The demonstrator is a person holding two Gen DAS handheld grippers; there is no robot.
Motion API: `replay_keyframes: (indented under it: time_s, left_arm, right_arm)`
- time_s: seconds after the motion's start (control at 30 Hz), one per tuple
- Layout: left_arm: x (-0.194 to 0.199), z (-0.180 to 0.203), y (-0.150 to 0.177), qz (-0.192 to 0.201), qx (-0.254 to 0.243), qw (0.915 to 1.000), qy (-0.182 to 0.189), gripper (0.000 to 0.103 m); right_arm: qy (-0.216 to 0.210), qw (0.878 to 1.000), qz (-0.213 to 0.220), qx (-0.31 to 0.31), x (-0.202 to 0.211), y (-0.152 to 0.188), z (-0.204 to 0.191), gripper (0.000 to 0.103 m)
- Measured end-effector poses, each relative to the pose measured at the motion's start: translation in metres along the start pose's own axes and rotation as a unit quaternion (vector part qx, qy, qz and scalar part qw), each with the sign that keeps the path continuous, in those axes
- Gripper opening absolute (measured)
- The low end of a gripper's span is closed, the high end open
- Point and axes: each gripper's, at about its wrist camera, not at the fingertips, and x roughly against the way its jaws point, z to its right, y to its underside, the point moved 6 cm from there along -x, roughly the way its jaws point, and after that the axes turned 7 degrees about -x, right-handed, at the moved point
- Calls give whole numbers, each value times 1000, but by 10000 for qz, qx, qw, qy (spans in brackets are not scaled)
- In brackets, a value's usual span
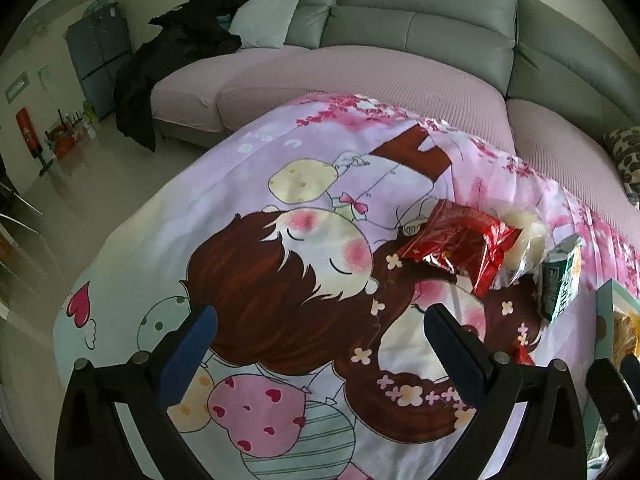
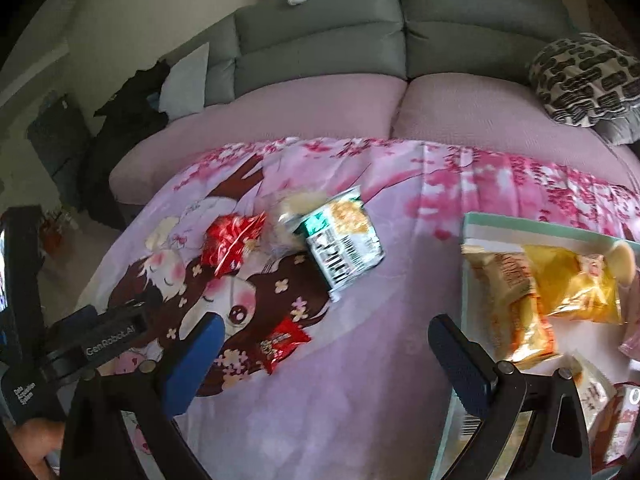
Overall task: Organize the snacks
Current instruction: 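Move both tools back toward the snack pile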
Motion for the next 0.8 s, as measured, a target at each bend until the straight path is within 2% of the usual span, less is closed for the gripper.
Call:
replay_keyframes:
  time_s: [0.3, 0.5, 0.67, 0.8]
  left_arm:
    - [-25, 9, 14, -404, -230, 9989, 77, 103]
    - [-31, 11, 18, -494, -212, 9985, 123, 103]
    - [-35, 12, 20, -554, -221, 9981, 125, 103]
    - [-36, 14, 21, -570, -250, 9980, 139, 103]
  right_arm:
    - [165, 9985, -488, 193, -32, 21, -4, 103]
    - [348, 9961, -749, 320, -49, 34, -4, 102]
    - [432, 9949, -697, 591, -52, 37, -12, 93]
    - [414, 9944, -612, 749, -53, 37, -16, 78]
